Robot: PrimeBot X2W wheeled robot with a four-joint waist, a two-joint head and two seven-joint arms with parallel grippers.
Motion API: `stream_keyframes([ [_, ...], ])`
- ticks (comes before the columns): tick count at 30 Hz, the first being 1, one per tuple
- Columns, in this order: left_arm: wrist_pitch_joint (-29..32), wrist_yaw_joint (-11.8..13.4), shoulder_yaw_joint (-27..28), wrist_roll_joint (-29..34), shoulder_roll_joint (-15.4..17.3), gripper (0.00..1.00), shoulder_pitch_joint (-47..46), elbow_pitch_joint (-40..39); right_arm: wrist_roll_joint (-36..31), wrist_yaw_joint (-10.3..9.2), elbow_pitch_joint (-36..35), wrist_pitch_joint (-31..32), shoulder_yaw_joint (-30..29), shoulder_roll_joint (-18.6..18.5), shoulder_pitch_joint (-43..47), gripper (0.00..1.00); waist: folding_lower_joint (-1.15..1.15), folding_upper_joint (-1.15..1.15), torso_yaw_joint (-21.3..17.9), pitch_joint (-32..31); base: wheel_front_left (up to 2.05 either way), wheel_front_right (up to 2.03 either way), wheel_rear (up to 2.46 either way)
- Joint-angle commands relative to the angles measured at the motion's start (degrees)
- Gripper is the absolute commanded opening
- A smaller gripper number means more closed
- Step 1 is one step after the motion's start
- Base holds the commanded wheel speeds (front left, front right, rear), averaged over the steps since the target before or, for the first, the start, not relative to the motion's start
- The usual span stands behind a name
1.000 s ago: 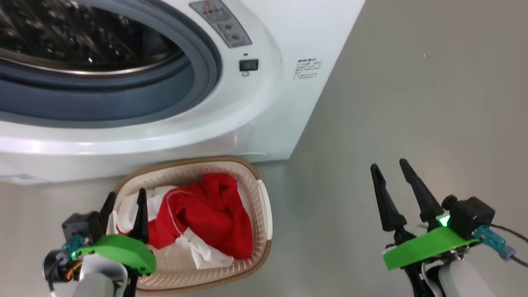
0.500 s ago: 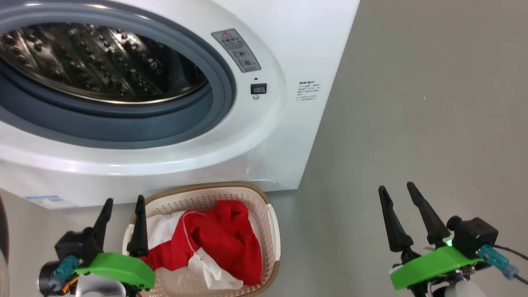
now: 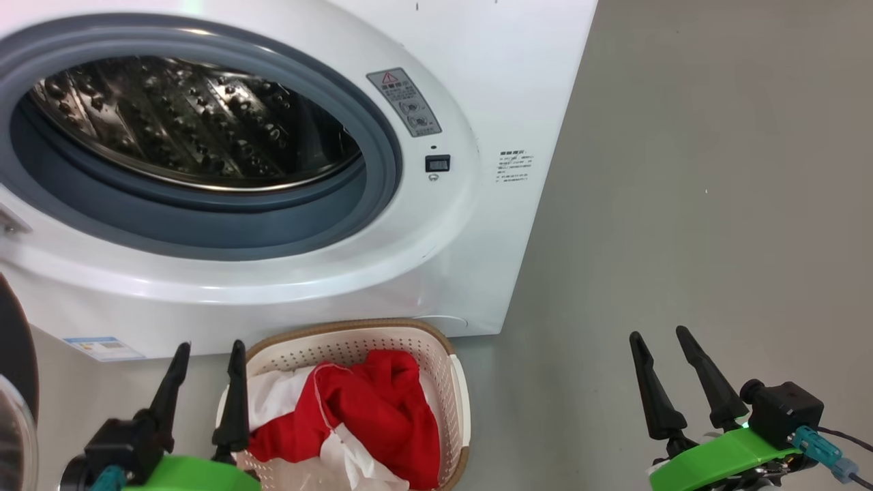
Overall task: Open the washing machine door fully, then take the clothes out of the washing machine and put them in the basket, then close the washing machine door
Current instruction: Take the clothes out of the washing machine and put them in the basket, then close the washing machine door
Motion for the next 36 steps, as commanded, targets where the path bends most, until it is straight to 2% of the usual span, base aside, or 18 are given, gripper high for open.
stream_keyframes([
  [1,-0.29,-0.31,1.98,0.57,0.99,1.00,1.09,-2.64,-1.02,0.43,-1.37,-0.37,0.74,-0.18,0.22,1.00,0.00,0.00,-0.03,-0.35,0.00,0.00,0.00],
  [13,-0.29,-0.19,4.08,-0.32,0.99,1.00,7.94,-9.41,-0.86,0.43,-1.60,-0.37,0.36,-0.88,2.29,1.00,0.00,0.00,-0.24,-1.09,0.00,0.00,0.00],
  [36,-0.29,-0.22,2.84,-0.30,0.98,1.00,7.77,-10.14,-0.85,0.43,-1.32,-0.37,0.89,-0.71,2.36,1.00,0.00,0.00,-0.25,-1.75,-0.01,0.01,0.00],
])
